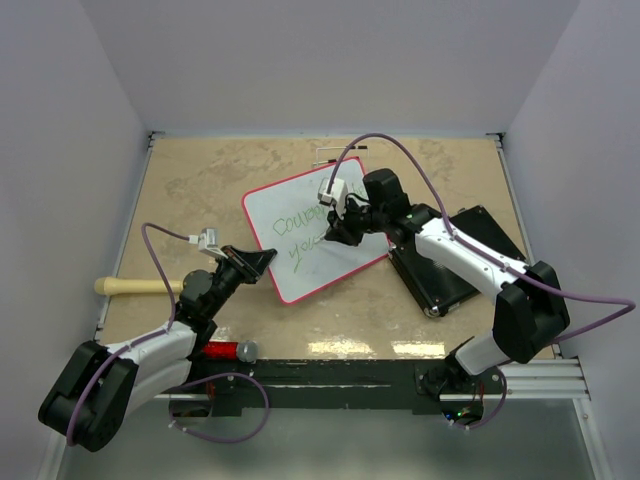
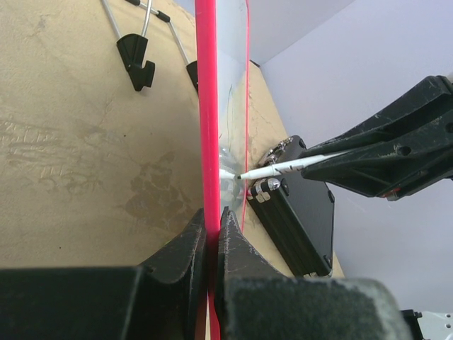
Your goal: Write a sentence on the whiteboard
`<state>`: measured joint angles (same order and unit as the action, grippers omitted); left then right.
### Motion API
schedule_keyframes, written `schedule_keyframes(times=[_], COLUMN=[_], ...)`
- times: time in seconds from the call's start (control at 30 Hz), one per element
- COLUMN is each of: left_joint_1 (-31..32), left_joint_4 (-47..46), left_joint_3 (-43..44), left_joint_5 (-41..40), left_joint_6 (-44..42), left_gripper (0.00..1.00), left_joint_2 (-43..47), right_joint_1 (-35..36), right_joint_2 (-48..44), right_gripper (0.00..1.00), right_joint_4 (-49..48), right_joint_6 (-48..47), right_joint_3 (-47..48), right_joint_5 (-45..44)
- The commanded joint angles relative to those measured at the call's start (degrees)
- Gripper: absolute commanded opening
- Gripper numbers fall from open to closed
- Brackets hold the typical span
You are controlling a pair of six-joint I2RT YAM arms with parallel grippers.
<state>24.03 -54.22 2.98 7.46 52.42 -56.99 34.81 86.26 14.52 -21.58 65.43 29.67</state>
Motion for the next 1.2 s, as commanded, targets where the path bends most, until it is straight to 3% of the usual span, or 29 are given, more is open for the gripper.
schedule_keyframes(times=[0.0, 0.33, 0.57, 1.17], left_joint_1=[0.58, 0.58, 0.58, 0.58], left_joint_4=[-1.59, -1.51, -0.81, -0.45], left_joint_3=[-2.19, -2.46, -2.54, -2.54], left_joint_5=[3.52, 3.61, 3.61, 3.52], left_joint_6=[-5.84, -5.93, -6.11, -6.19], left_gripper=[0.00, 0.00, 0.00, 0.00], left_joint_2=[-0.14, 0.30, 0.92, 1.53], right_joint_1=[-0.18, -1.14, -2.38, -3.17], right_joint_2=[-0.83, -2.32, -4.51, -1.18], right_gripper=[0.00, 0.00, 0.00, 0.00], right_joint_4=[3.67, 2.97, 2.71, 2.44], right_joint_6=[-3.11, -1.45, -1.18, -1.35], right_joint_3=[-0.74, -1.09, 0.67, -1.18], right_joint_5=[1.79, -4.18, 0.03, -0.58])
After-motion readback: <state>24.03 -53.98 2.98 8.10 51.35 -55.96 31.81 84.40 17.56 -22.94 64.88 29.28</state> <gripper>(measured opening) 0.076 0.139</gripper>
